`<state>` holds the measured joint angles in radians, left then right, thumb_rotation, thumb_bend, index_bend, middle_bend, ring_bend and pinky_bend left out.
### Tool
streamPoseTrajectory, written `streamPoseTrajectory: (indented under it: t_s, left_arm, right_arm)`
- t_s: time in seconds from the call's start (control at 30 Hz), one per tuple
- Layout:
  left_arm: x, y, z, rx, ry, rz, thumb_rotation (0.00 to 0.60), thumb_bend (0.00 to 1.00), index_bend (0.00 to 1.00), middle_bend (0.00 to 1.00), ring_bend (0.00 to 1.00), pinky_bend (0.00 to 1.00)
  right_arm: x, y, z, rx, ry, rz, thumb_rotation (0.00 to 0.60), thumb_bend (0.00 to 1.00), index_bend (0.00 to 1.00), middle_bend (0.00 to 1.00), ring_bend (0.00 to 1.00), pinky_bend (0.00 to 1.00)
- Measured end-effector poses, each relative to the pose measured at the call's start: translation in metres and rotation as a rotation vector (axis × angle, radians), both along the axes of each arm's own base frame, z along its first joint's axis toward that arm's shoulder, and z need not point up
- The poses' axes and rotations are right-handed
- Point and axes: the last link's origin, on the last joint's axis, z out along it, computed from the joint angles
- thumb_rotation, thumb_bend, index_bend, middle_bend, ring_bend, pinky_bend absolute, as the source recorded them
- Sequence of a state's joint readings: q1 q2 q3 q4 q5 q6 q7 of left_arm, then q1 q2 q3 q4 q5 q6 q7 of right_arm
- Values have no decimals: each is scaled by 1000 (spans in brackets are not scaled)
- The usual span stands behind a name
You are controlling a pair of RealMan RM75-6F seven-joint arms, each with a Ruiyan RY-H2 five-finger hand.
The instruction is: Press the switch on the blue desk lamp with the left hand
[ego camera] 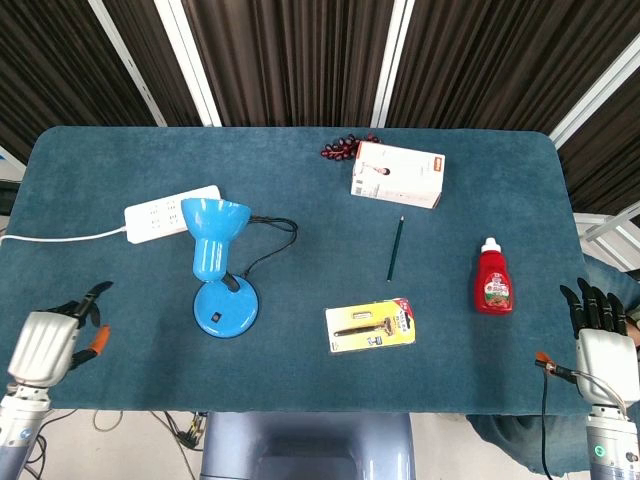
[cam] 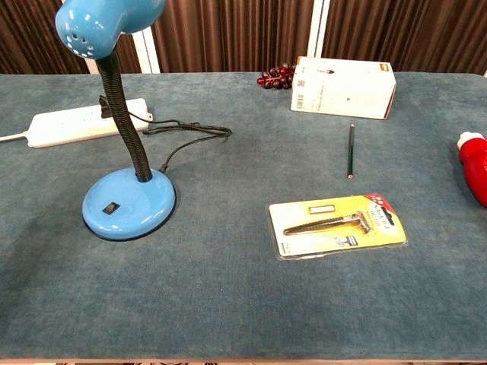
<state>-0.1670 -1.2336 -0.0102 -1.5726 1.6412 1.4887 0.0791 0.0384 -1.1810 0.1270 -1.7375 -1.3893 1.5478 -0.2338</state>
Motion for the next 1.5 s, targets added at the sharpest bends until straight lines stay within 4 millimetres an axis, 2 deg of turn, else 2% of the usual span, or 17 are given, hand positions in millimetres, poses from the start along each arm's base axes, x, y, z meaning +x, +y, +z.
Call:
streamPoseTrajectory:
  t_s: [0.13,0.67,1.03,1.5]
  left_arm:
    - [6,8,-23,-73,26,-23,600,612,199,751,701,881]
    - [25,19,-94,-299,136,-3,600,613,143,764,709,889]
    - [31,17,-116,-375,168,-16,600,613,114,763,709,889]
    - [36,24,-125,-381,174,-7,600,613,99,762,708,889]
  right_arm:
    - [0,0,1,-6,-5,1,600,140,121,51,37,0]
    - [-1,1,6,-26,-11,-6,600,140,121,51,37,0]
    - [-1,0,4,-20,-15,-7,600,140,121,51,37,0]
    - [-2,0,3,-16,-16,-11,600,140,121,51,37,0]
